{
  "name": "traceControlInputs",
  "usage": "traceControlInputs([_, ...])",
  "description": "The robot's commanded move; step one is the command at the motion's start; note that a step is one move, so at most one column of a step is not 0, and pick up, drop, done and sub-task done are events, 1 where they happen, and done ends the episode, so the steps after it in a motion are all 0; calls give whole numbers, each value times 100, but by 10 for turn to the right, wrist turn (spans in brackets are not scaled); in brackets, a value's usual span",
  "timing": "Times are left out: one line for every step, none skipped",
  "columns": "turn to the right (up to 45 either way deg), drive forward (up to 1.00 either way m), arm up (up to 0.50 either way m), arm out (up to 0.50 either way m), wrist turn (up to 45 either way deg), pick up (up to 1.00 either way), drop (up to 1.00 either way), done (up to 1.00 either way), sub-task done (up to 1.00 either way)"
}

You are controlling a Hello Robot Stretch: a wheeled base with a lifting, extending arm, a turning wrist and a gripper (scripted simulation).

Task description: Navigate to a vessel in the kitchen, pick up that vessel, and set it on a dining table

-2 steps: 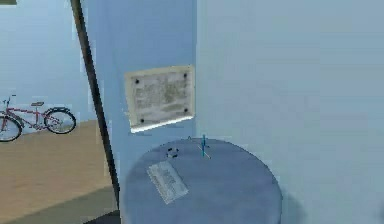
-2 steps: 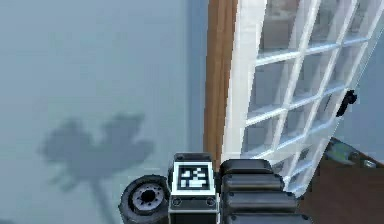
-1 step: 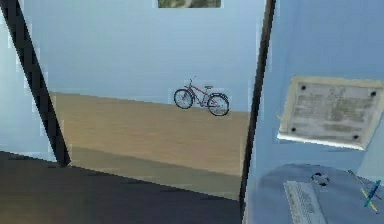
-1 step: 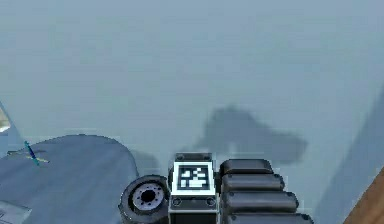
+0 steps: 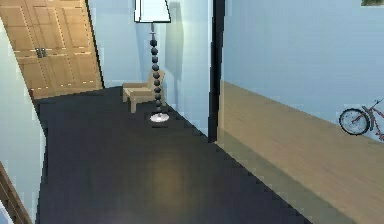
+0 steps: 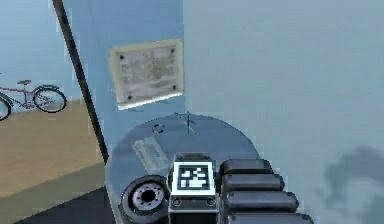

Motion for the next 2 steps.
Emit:
traceControlInputs([-150, 0, 0, 0, 0, 0, 0, 0, 0])
traceControlInputs([0, 0, 0, 48, 0, 0, 0, 0, 0])
